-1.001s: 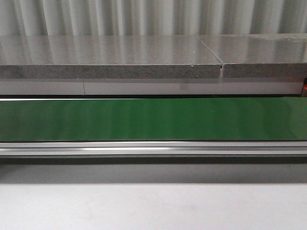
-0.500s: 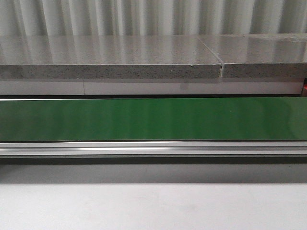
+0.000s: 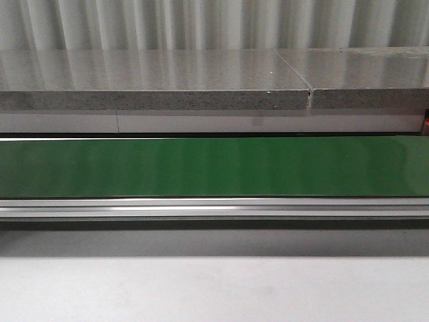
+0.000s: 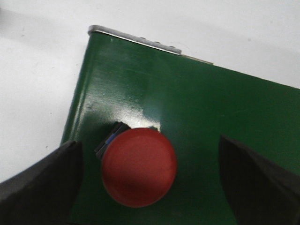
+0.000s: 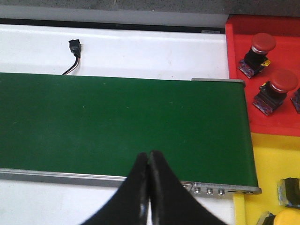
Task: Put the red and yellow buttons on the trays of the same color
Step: 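Set the red button on the belt with the left gripper and release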
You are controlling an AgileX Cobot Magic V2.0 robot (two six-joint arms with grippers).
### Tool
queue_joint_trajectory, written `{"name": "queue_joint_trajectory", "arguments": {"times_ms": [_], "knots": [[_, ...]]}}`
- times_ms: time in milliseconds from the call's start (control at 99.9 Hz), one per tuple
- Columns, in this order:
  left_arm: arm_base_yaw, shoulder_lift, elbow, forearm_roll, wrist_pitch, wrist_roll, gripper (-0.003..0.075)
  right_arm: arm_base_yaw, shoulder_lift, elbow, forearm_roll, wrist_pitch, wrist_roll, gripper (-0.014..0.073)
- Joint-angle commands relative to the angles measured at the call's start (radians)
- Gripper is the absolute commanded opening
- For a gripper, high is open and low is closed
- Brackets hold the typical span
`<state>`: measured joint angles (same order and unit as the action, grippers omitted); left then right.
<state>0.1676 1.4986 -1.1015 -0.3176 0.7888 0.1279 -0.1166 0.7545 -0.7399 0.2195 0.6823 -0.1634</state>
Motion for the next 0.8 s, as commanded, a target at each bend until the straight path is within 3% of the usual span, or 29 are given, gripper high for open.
{"name": "queue_joint_trajectory", "arguments": {"times_ms": [0,340,791], "knots": [[-0.027,-0.033,-0.057,-0.031,0.003,0.015,0.0588,0.003,-0.006,-0.027,0.010,-0.056,-0.012,-0.0067],[-0.035,-0.063,-0.156,0.012,-0.015,0.019,0.0588,0.003,-0.006,-0.027,0.010,-0.056,-0.012,-0.0067],[0.185,0.002,-0.151,0.018,-0.082,0.017,0.0588,0.003,-0.006,-0.027,0.010,-0.056,-0.012,-0.0067]]}}
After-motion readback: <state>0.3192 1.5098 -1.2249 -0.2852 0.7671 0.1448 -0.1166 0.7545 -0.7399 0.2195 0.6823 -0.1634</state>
